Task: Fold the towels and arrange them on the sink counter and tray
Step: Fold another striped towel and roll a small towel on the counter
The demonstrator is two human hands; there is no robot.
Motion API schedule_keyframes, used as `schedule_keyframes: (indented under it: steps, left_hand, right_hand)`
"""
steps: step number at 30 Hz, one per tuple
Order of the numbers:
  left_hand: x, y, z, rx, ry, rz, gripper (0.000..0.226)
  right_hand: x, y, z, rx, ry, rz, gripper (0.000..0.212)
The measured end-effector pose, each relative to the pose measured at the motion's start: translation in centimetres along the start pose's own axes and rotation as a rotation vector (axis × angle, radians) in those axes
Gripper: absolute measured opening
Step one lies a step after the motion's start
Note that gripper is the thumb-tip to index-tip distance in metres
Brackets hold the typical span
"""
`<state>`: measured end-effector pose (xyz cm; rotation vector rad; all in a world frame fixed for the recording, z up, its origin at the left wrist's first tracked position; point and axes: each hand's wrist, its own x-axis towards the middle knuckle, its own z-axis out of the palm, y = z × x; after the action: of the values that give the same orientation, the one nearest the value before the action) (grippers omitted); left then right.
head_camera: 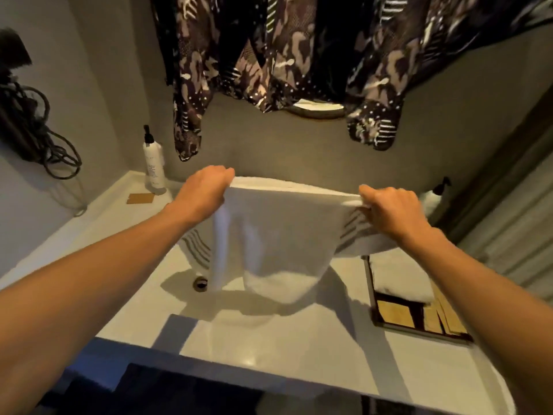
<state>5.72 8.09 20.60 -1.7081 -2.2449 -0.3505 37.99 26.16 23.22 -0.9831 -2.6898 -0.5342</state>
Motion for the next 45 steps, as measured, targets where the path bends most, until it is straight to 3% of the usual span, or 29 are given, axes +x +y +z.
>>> schedule_keyframes:
  steps: [3,5,8,11,15,18,24,27,29,32,34,36,38,40,42,43,45]
  left_hand:
    - [-1.3,2.8,-0.6,0.034,0.102,0.06,0.031]
    - [-4.2,3.6,0.8,0.039,0.08,0.11,0.033]
    - [-11.5,4.2,5.2,0.03,-0.045,0.201,0.047]
    - [-19.6,5.5,9.7,0.146,-0.31,0.253,0.047]
    - [-25.8,5.2,12.0,0.339,-0.63,0.064,0.026]
    - [-27.4,4.5,11.8,0.447,-0.727,0.048,0.032]
    - [-27.9,2.4,10.0,0.445,-0.709,-0.161,0.023]
    - [-27.3,3.9,10.7,0.384,-0.714,-0.209,0.037]
    - [-25.5,5.8,11.1,0.288,-0.625,-0.182,0.036]
    - [-22.6,10.4,12.6,0.03,-0.526,-0.02,0.028]
    - [-20.8,14.6,14.0,-0.132,-0.484,0.05,0.028]
    - [-19.9,18.3,15.7,-0.253,-0.454,0.079,0.032]
    - [-19.4,21.7,17.5,-0.326,-0.516,0.135,0.041]
    - [-19.3,24.0,18.6,-0.31,-0.646,0.204,0.051]
    - [-19.2,25.1,18.9,-0.261,-0.733,0.217,0.056]
    - [-19.4,25.4,19.0,-0.253,-0.744,0.205,0.057]
    - [-19.7,25.8,19.2,-0.253,-0.732,0.195,0.057]
  right_hand:
    - [-4.8,3.1,-1.1,0.018,0.166,0.044,0.022]
    - [-9.8,4.0,-0.4,0.059,0.162,0.067,0.016]
    - [-18.0,1.6,3.1,0.344,-0.126,0.243,0.012]
    - [-25.2,-2.1,9.2,0.084,-0.469,-0.049,0.032]
    - [-30.0,-4.6,13.0,0.081,-0.797,-0.124,0.048]
    - [-31.1,-4.9,13.2,0.084,-0.875,-0.134,0.05]
    - [-30.5,-4.5,14.1,0.129,-0.895,-0.05,0.044]
    - [-29.8,-4.9,14.0,0.293,-0.852,-0.021,0.032]
    - [-29.1,-4.8,13.9,0.433,-0.808,0.016,0.046]
    - [-28.0,-4.0,14.2,0.528,-0.517,0.242,0.052]
    - [-27.2,-3.2,15.2,0.559,-0.371,0.573,0.048]
    - [-26.2,-3.0,16.0,0.684,-0.41,0.888,0.058]
    - [-25.4,-2.5,17.2,0.762,-0.47,1.073,0.068]
    - [-24.7,-2.1,18.2,0.789,-0.449,1.199,0.071]
    - [-23.9,-1.9,18.9,0.938,-0.405,1.243,0.051]
    - [-23.4,-1.9,19.1,1.012,-0.393,1.211,0.041]
    - [-22.2,-1.5,18.6,1.112,-0.364,1.108,0.039]
